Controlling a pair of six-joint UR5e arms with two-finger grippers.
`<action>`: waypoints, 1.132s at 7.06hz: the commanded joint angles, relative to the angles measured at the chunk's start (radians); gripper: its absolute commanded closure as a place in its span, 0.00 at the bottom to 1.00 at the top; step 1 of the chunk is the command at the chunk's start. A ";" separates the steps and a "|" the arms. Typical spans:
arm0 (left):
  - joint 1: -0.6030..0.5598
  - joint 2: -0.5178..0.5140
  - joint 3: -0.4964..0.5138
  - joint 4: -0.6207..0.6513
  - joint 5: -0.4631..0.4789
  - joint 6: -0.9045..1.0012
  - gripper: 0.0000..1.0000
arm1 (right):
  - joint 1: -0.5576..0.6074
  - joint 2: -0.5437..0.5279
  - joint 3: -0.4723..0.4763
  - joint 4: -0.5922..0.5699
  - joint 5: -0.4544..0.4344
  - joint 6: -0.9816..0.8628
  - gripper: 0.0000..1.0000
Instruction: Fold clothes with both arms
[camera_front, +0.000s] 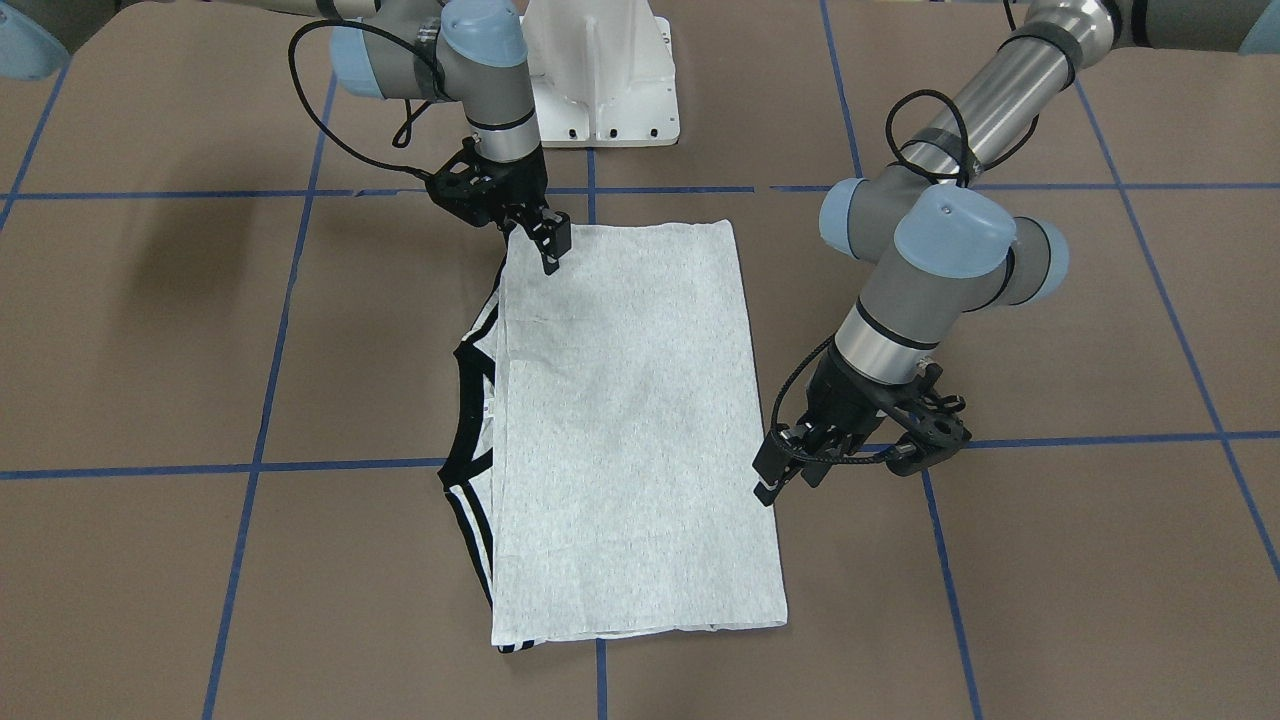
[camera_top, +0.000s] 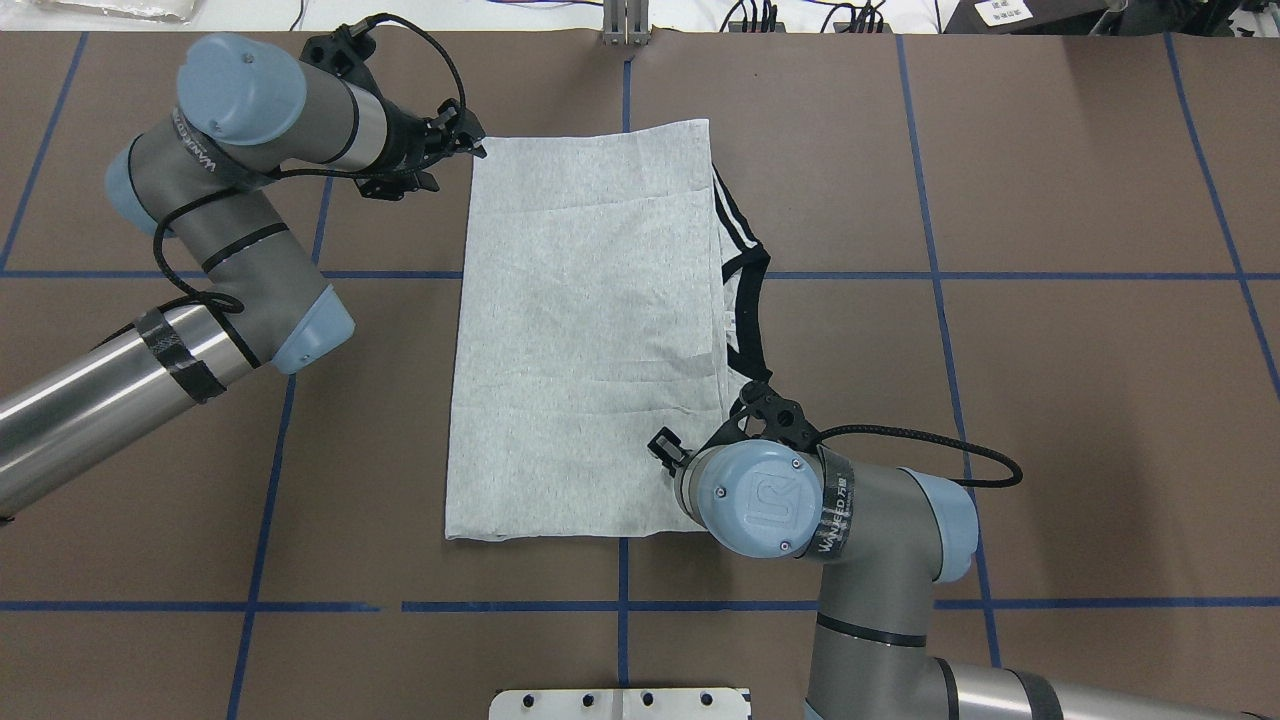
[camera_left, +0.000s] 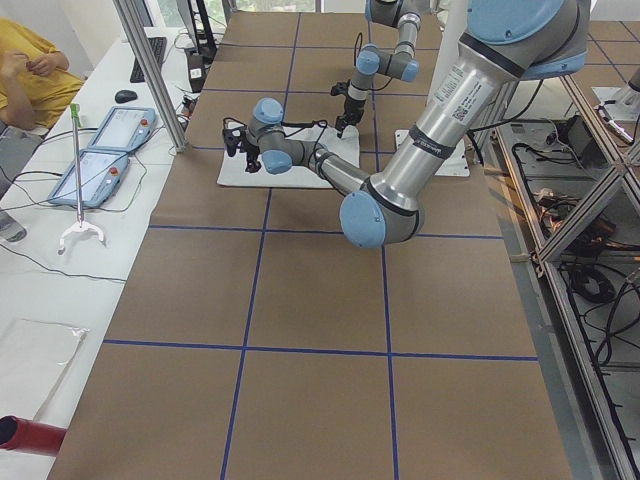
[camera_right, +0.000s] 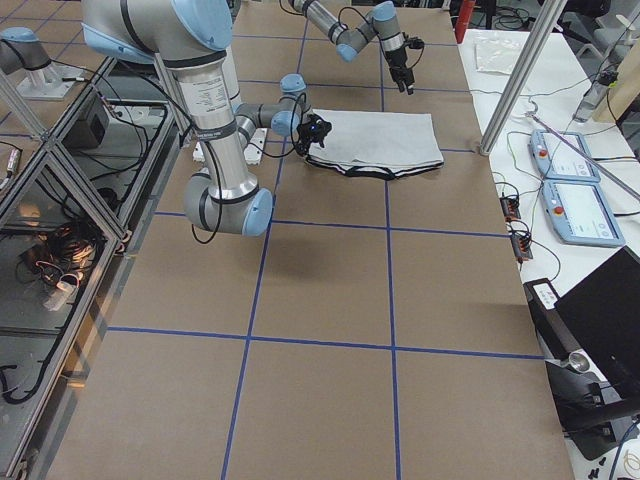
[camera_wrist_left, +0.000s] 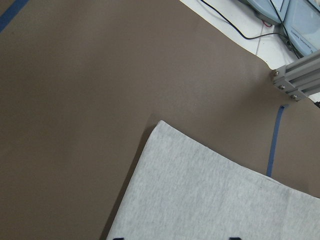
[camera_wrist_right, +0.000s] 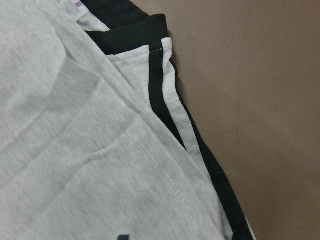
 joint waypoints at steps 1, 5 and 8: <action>0.001 0.000 -0.001 0.000 0.000 -0.002 0.24 | 0.000 0.000 -0.008 0.000 0.001 0.000 0.38; -0.001 0.000 -0.001 0.000 0.000 0.000 0.24 | -0.002 -0.001 -0.008 0.000 0.006 0.011 1.00; 0.001 0.000 -0.003 0.000 0.000 -0.014 0.24 | 0.008 0.000 0.024 -0.012 0.010 0.009 1.00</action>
